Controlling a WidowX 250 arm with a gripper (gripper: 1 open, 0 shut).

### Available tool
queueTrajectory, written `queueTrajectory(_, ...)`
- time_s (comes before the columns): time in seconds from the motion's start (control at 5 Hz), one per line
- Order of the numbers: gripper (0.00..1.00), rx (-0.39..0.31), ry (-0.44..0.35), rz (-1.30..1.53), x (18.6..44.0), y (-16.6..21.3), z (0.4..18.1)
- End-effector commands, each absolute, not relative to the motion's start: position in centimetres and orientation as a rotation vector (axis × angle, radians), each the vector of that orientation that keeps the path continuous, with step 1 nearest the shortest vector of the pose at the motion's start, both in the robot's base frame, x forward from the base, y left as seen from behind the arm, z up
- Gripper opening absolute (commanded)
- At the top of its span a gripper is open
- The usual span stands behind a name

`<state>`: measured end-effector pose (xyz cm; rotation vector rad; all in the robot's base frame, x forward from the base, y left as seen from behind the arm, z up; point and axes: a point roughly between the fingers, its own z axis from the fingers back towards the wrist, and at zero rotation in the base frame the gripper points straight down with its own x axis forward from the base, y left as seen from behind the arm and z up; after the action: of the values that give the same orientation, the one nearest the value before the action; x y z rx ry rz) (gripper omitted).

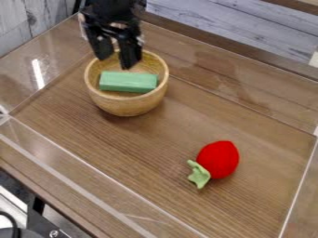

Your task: Move the red object to the right side of the table

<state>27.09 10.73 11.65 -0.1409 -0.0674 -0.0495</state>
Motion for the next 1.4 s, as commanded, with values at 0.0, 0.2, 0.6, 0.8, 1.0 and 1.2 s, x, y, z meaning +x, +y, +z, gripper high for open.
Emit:
queueTrajectory(0.0, 1.0, -0.118, -0.185, -0.02, 27.4, 11.9, 15.2)
queueTrajectory(0.2, 1.0, -0.134, -0.191, -0.036, 26.8, 12.3, 16.0)
queueTrajectory(0.6, 1.0, -0.152, -0.165, -0.081, 25.0, 10.8, 16.1)
queueTrajectory(0.8, 1.0, -0.151, -0.156, -0.049, 25.1, 9.4, 13.9)
queueTrajectory(1.0, 1.0, -0.151, -0.173, -0.021, 25.9, 7.6, 12.2)
queueTrajectory(1.2, 1.0, -0.152, -0.192, -0.095, 27.7, 6.3, 10.9)
